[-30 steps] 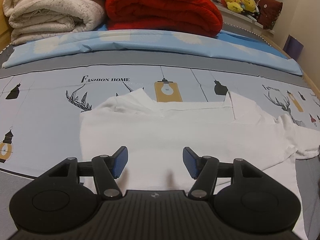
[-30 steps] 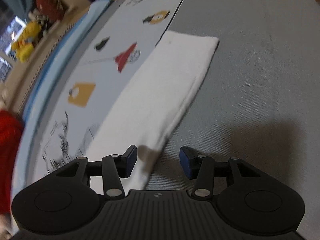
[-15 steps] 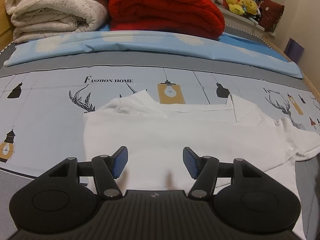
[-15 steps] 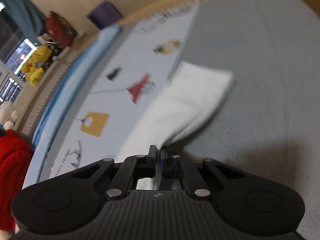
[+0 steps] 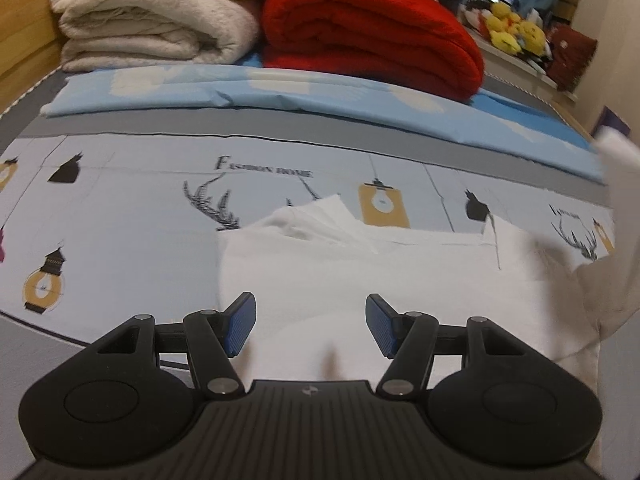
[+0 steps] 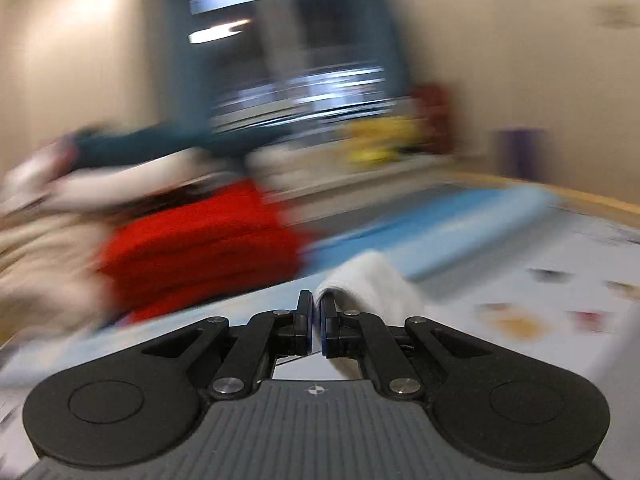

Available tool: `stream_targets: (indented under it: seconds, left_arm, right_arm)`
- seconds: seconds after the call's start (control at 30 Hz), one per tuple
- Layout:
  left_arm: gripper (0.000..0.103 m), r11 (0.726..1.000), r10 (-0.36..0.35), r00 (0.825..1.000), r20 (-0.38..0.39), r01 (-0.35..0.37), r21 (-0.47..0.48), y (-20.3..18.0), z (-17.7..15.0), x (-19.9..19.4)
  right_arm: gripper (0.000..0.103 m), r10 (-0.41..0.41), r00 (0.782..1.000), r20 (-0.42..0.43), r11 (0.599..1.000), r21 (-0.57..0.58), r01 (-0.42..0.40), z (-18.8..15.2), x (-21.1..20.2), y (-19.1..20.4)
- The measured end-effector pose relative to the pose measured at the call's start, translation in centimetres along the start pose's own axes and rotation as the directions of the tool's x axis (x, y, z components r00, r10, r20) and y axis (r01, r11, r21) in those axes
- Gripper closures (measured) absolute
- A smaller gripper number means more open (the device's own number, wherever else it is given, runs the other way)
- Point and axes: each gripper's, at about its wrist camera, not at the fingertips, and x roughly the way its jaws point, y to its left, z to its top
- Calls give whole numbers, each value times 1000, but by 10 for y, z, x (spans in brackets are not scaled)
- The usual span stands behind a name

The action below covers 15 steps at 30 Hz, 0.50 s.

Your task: Fold small clothes

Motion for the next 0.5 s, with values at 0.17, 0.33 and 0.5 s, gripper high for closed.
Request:
stream_targets:
  seconds: [0.17, 0.33, 0.5]
  left_arm:
    - [37, 995, 16, 1000, -16, -17, -98, 26, 8, -6]
    - [37, 986, 33, 999, -10, -34, -165, 45, 13, -14]
    - [37, 982, 45, 999, -16, -47, -184, 52, 13, -17]
  right_arm:
    - [96, 450, 763, -464, 857, -16, -516, -67, 17, 97]
    - [81, 387, 727, -567, 826, -136, -547, -83, -2, 135]
    - [71, 255, 812, -524, 906, -163, -389, -47, -16, 144]
